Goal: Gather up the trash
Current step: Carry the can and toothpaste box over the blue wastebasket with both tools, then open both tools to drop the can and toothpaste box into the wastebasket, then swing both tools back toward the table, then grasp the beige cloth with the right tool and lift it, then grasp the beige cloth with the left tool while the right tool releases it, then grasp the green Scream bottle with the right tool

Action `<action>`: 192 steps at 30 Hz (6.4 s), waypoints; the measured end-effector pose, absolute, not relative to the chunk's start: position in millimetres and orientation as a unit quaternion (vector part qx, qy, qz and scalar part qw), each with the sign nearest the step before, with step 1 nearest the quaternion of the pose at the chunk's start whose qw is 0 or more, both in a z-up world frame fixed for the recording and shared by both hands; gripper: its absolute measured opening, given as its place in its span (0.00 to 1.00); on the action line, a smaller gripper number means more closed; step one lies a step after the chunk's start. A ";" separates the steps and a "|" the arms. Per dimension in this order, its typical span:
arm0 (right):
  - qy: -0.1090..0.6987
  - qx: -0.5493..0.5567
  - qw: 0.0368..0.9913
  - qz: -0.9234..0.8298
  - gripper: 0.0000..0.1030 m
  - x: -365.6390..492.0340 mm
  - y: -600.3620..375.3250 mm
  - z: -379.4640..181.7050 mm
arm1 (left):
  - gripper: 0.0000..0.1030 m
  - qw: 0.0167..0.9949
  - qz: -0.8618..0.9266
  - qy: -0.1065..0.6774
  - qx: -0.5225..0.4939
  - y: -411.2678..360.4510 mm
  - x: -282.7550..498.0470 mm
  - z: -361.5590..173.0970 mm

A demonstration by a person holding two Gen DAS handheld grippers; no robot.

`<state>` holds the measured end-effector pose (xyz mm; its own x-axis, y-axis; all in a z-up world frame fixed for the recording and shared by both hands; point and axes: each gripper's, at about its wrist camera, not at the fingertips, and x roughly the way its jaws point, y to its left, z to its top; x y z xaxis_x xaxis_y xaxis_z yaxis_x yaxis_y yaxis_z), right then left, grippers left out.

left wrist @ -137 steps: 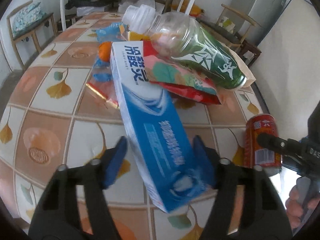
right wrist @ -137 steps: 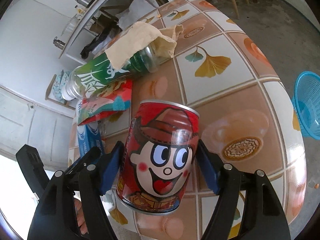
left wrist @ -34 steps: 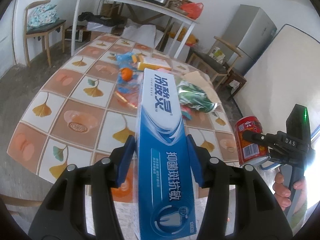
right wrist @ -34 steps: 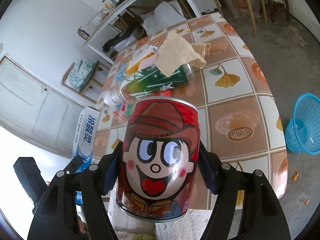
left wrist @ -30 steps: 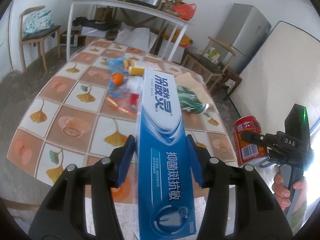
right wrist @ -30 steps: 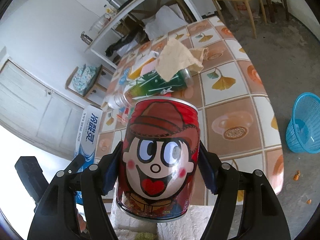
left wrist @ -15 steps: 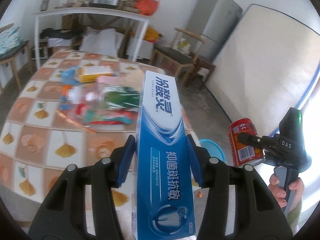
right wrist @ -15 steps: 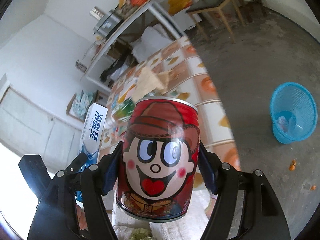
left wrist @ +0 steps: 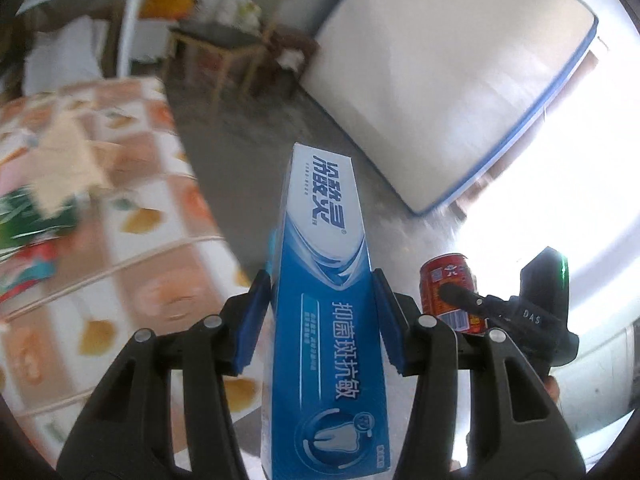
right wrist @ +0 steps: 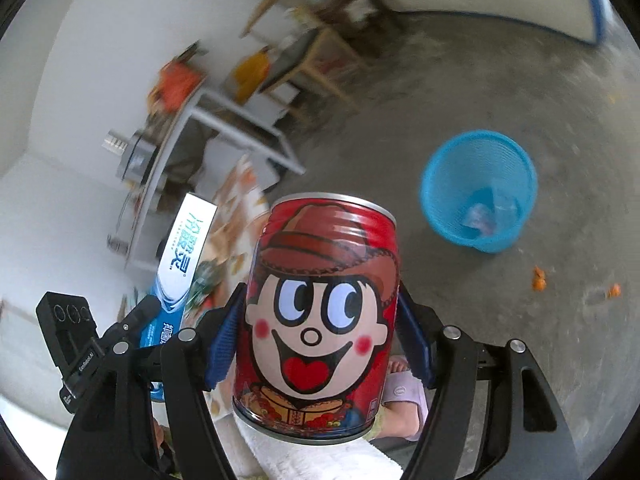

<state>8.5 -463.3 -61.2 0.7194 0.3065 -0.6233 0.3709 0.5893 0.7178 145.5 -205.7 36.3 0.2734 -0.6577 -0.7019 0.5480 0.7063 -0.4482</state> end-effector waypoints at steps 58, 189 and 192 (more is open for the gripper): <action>0.414 0.310 0.852 0.078 0.87 90.5 -390.9 -67.3 | 0.79 0.880 -0.263 0.389 -0.077 -16.1 93.1 10.4; 0.441 -0.382 0.732 0.352 0.80 297.6 7.3 -53.7 | 0.07 0.869 -0.194 0.445 -0.094 107.0 94.8 -76.2; 0.441 -0.379 0.736 0.345 0.78 298.4 9.9 -56.9 | 0.07 0.869 -0.195 0.444 -0.096 108.2 94.5 -76.5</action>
<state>298.4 9.9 -56.9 0.3722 0.1739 -0.9117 -0.8432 0.4740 -0.2538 94.5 108.2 -76.5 0.5291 -0.4246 -0.7347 0.2538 0.9054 -0.3404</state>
